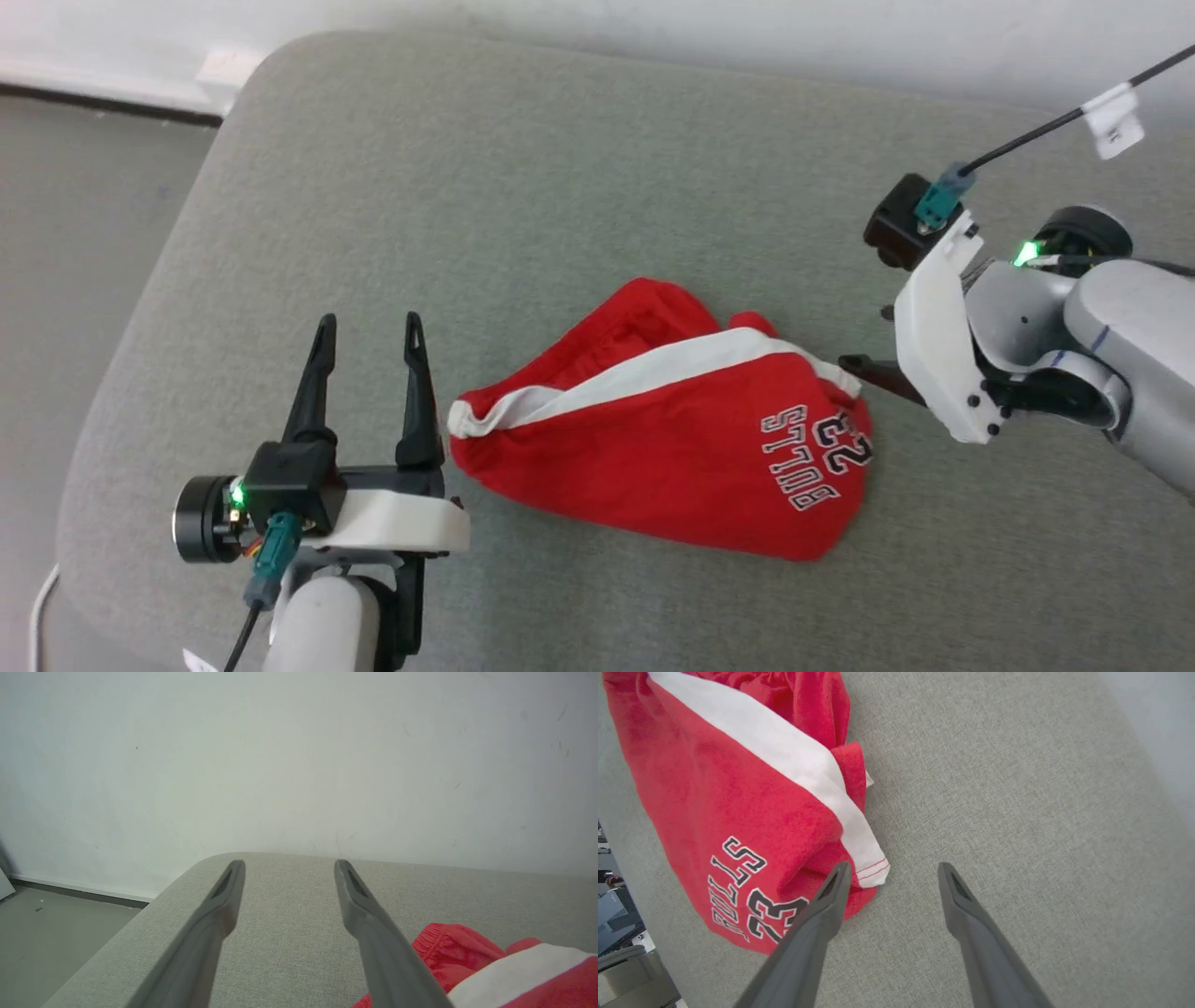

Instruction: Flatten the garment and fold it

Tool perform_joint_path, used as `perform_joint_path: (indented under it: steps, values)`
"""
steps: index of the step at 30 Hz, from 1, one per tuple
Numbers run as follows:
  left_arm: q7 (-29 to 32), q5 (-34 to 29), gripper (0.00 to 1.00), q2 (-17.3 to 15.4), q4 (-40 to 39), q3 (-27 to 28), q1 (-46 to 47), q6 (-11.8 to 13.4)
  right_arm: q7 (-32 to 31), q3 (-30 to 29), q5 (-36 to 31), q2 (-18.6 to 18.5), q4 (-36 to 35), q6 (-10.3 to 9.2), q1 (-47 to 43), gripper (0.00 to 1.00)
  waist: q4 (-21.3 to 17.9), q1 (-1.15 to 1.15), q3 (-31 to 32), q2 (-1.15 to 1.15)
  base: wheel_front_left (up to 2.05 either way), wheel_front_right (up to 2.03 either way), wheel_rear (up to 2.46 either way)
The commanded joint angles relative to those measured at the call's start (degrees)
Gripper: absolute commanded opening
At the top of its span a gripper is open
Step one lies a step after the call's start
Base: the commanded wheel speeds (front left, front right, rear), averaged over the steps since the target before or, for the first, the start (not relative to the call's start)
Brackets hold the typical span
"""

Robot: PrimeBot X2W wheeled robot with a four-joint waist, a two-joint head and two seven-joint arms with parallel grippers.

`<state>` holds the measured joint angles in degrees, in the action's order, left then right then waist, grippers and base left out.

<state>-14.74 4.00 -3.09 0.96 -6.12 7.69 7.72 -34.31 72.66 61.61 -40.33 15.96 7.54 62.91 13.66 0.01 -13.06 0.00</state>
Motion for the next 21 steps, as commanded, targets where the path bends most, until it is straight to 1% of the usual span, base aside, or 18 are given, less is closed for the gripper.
perform_joint_path:
  steps: [1,6,11,12,13,17,21]
  values:
    - [-0.3,0.6,1.00,0.2,0.0,-0.4,1.1,0.6,-0.4,0.3,-0.3,1.0,1.9,-0.05,-1.3,1.00,3.6,-0.01,-3.3,0.00,0.00,0.00,0.00]
    - [-0.3,1.5,1.00,0.2,0.0,-1.4,2.2,1.4,-0.5,0.6,0.2,3.2,7.4,-0.05,-5.6,1.00,5.7,-0.01,-4.9,0.00,0.00,0.00,0.00]
    - [-0.3,1.6,1.00,0.2,0.2,-1.2,2.4,2.0,-2.2,0.7,-1.9,3.7,7.5,-0.05,-9.3,1.00,5.3,-0.01,-5.0,0.00,0.00,0.00,0.00]
    - [-0.3,1.6,1.00,0.2,0.3,-1.1,2.4,2.1,-1.5,0.7,-2.1,3.7,7.2,-0.05,-9.4,0.20,5.0,-0.01,-4.8,0.00,0.00,0.00,0.00]
    - [-0.3,1.5,1.00,0.2,0.4,-1.0,2.4,2.1,-0.5,0.7,-2.0,3.6,7.0,-0.05,-9.3,0.00,4.6,-0.01,-4.6,0.00,0.00,0.00,0.00]
    - [-0.3,1.1,1.00,0.2,0.7,-0.6,2.1,1.8,5.7,0.7,-1.4,2.6,5.9,-0.05,-8.4,0.00,2.8,-0.01,-2.8,0.00,0.00,0.00,0.00]
    - [-0.3,0.4,1.00,0.2,0.9,0.1,1.0,1.6,15.3,0.4,-0.1,-0.2,2.1,-0.05,-7.6,0.00,0.9,-0.01,-0.5,0.00,0.00,0.00,0.00]
